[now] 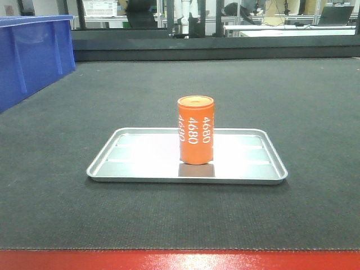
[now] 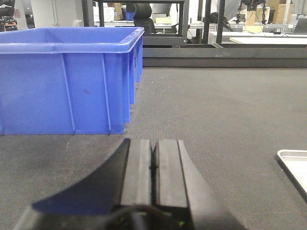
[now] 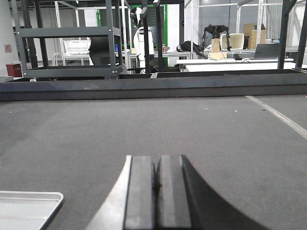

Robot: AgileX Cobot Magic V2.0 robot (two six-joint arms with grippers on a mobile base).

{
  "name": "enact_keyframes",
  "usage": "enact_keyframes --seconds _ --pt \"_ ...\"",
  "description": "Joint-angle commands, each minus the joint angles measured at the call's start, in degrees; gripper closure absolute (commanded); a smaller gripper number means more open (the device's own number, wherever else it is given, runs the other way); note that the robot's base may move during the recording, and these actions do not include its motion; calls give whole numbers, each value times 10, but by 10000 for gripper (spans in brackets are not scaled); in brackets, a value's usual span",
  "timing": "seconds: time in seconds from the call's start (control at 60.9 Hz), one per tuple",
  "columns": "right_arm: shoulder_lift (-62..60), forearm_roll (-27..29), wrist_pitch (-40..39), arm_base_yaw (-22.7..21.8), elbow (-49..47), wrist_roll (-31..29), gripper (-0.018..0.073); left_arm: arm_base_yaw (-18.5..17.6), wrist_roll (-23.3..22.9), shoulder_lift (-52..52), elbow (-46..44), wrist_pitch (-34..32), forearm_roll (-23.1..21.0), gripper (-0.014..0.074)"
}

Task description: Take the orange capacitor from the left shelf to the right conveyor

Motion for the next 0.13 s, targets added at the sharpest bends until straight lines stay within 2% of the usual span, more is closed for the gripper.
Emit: enact_keyframes --seconds 0.0,0.115 --pt "-12 -4 -51 -2 2 -5 510 1 0 6 -4 -48 -3 701" --pt "-12 -4 -51 -2 2 -5 510 1 0 6 -4 -48 -3 701"
